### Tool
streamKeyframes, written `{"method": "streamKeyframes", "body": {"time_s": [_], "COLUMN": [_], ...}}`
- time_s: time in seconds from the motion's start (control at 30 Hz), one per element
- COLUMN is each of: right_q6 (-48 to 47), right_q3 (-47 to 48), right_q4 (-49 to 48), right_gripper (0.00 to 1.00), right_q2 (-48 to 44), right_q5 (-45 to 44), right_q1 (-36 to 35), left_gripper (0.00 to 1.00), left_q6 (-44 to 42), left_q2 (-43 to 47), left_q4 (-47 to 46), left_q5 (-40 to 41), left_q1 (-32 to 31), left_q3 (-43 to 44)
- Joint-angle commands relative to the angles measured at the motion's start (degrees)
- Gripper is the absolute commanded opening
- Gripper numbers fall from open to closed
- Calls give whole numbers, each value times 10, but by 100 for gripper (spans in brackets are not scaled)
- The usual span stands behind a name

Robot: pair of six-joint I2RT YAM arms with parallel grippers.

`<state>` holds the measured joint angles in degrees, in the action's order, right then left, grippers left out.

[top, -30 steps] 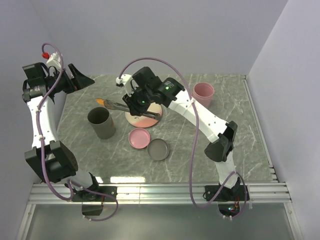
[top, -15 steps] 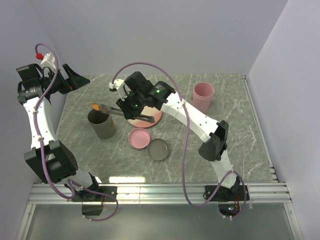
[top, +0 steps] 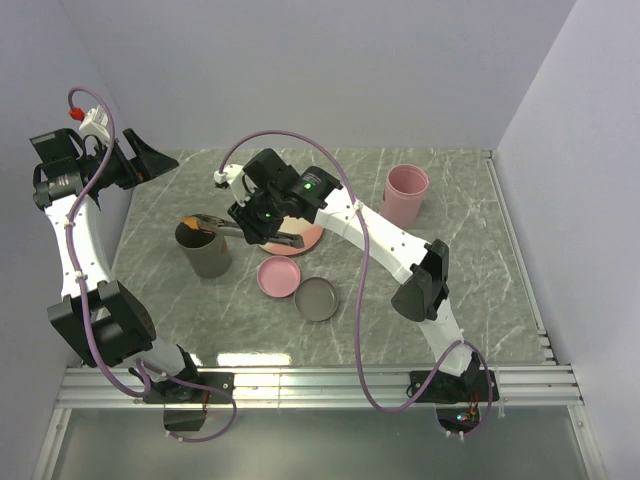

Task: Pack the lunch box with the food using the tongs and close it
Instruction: Place the fake food in the packing box, then place the clamp on the plate.

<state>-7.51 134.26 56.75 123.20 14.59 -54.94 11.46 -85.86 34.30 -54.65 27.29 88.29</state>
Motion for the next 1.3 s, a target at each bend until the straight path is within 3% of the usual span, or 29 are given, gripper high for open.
{"method": "streamKeyframes", "body": {"time_s": [0.0,0.3,0.6,0.9,1.27], "right_q6": [2,5,9,0,-34], "right_q3": [21,27,22,-86,-273], "right_q4": [-25,-29,-52,-59,-120], "right_gripper": [43,52,51,50,50], "right_q2": [-5,-11,-60,-132,-194], "right_q5": [0,-1,-32,26,18], "right_q1": [-4,-6,27,149,214], "left_gripper": [99,99,99,99,99], "left_q6": [-10,-6,0,2,-5], "left_q2": [16,16,15,13,19], "left_q4": [-4,-5,-6,-11,-8], "left_q5": [-17,-19,-23,-25,-19], "left_q1": [4,4,4,4,4], "left_q3": [-2,-1,2,5,-2]}}
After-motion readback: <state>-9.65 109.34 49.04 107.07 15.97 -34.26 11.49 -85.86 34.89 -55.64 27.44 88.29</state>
